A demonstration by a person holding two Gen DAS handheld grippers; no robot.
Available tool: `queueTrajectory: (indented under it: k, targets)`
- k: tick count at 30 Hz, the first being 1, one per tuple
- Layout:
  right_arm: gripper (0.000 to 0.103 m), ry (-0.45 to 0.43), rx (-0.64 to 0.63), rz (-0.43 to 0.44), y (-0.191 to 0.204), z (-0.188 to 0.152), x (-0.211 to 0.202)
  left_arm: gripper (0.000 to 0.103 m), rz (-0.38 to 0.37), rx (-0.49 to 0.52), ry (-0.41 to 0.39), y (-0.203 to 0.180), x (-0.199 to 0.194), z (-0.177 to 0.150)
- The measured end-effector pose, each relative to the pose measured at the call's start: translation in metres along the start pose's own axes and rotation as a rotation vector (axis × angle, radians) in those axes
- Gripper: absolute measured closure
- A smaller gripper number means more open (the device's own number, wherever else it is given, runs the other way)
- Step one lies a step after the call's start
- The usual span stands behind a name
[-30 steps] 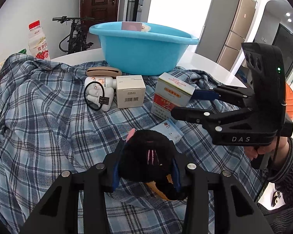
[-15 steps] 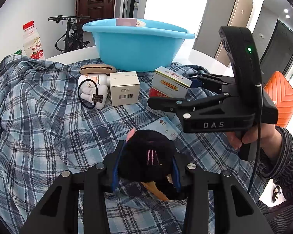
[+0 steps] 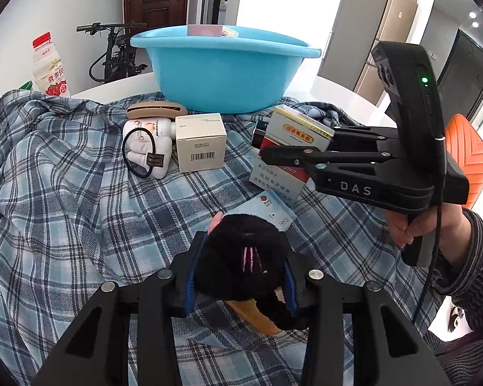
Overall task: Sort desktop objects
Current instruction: 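Carry the Liqun box over the blue basin while the left tool carries the black item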
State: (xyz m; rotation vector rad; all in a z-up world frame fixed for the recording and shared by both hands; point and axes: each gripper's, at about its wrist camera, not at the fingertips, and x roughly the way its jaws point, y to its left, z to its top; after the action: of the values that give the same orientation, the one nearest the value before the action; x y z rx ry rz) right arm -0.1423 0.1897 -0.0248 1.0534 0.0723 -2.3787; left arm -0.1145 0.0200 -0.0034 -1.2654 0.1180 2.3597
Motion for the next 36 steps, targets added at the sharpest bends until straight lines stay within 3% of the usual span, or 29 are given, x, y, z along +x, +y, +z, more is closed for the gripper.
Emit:
queueTrajectory:
  k: [36]
  targets:
    - [0.082, -0.109, -0.002, -0.072, -0.015, 0.000, -0.089, 0.060, 0.046, 0.029, -0.060, -0.028, -0.020, 0.035]
